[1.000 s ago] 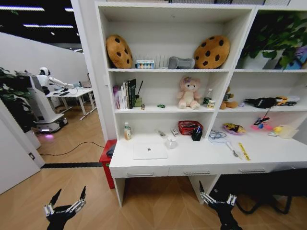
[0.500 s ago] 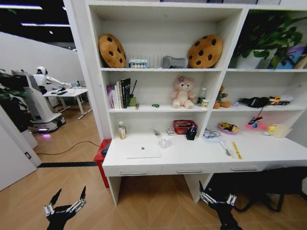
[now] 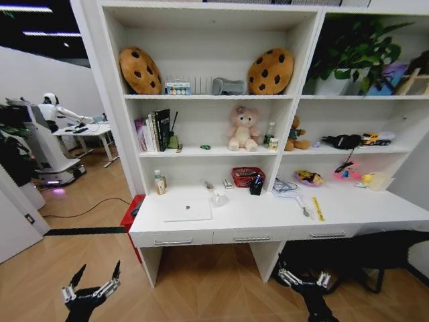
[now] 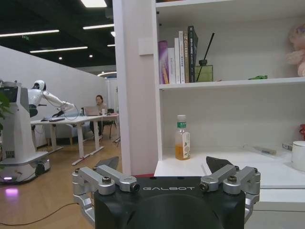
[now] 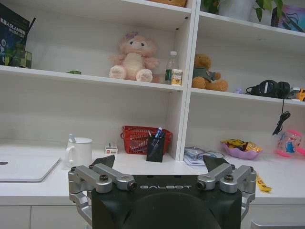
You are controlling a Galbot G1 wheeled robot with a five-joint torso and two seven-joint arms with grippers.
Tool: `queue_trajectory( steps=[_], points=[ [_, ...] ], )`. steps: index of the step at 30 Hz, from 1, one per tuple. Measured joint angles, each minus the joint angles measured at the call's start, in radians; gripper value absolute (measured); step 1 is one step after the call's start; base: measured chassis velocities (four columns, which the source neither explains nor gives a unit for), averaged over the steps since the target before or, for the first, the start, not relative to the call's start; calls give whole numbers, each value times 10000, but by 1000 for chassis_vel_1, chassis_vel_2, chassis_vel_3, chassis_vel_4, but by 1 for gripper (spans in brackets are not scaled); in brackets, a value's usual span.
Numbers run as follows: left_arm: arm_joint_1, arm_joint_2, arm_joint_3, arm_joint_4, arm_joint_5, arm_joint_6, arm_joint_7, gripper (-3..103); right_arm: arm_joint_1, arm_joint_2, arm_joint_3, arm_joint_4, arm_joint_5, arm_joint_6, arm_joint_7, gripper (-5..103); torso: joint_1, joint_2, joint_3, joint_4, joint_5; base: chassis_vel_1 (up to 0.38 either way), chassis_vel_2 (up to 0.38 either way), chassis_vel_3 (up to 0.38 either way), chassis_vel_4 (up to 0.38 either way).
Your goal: Organize the objects on the table.
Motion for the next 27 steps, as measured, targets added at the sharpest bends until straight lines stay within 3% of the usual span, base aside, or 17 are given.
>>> queue_trajectory(
  steps=[14, 27],
  points=[
    [0, 0, 1, 0, 0, 0, -5, 100, 1, 0, 2, 0, 0, 0, 0, 100, 0, -1, 1, 0, 4, 12, -15, -15, 10],
    [0, -1, 0, 0, 0, 0, -14, 100, -1, 0, 1, 0, 0, 1, 1, 100, -10, 5, -3, 3, 10, 198, -181, -188, 188]
  ],
)
